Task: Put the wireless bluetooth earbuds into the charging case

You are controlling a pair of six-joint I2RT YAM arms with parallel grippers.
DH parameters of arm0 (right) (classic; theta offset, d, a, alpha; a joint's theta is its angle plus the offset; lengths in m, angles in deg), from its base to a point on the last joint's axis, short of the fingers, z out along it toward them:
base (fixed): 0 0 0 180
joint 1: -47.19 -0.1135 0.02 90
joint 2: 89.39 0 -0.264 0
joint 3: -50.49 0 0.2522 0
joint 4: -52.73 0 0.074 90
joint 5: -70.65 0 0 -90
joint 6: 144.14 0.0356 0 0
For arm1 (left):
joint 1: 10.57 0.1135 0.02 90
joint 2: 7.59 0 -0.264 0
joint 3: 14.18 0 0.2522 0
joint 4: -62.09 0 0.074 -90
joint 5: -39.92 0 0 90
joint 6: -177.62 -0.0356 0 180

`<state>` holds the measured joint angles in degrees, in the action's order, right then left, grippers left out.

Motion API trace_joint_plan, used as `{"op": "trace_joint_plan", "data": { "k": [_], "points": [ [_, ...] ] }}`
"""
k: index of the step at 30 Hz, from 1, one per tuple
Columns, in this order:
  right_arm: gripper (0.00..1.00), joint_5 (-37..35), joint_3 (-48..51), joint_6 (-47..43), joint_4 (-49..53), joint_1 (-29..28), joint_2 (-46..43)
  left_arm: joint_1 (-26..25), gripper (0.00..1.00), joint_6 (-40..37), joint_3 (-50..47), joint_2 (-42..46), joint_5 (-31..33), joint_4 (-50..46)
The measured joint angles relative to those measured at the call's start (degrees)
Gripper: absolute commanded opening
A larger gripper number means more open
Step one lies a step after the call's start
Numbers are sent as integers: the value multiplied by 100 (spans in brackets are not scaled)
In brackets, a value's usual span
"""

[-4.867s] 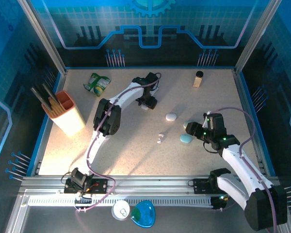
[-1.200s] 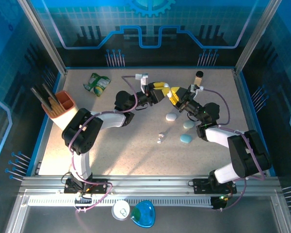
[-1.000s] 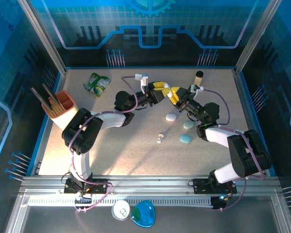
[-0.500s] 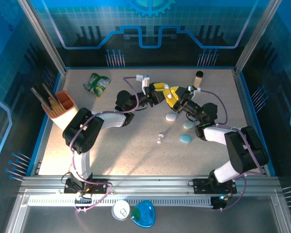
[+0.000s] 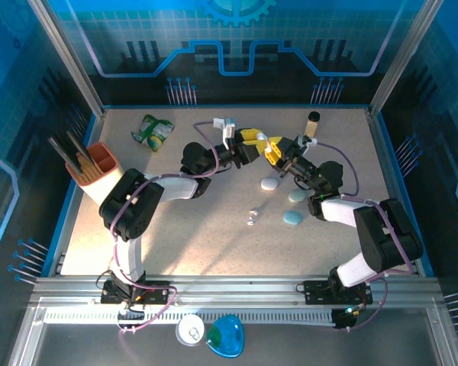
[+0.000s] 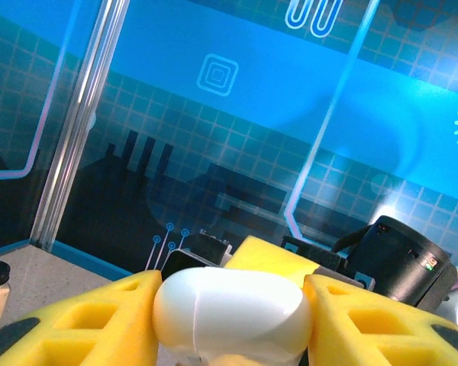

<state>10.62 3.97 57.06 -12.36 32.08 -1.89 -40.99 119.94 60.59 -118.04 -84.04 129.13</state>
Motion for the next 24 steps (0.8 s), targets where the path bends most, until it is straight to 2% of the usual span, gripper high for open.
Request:
{"op": "trace_joint_plan", "data": {
  "k": [4,9,14,18,23,24],
  "points": [
    [17,-68,0,90,33,20,2,33,47,-144,0,-20,-70,52],
    [13,-83,2,90,42,20,24,61,52,-229,0,-42,-109,55],
    [12,-57,20,63,31,17,72,85,68,-208,-13,-116,-107,-9],
    [12,-57,105,46,-11,17,153,114,75,-168,-138,-125,-98,-98],
    [13,-61,131,-66,-11,20,400,144,99,-13,-380,-125,-50,-129],
    [13,-61,133,-92,-11,20,459,144,99,17,-450,-111,-24,-149]
  ]
}}
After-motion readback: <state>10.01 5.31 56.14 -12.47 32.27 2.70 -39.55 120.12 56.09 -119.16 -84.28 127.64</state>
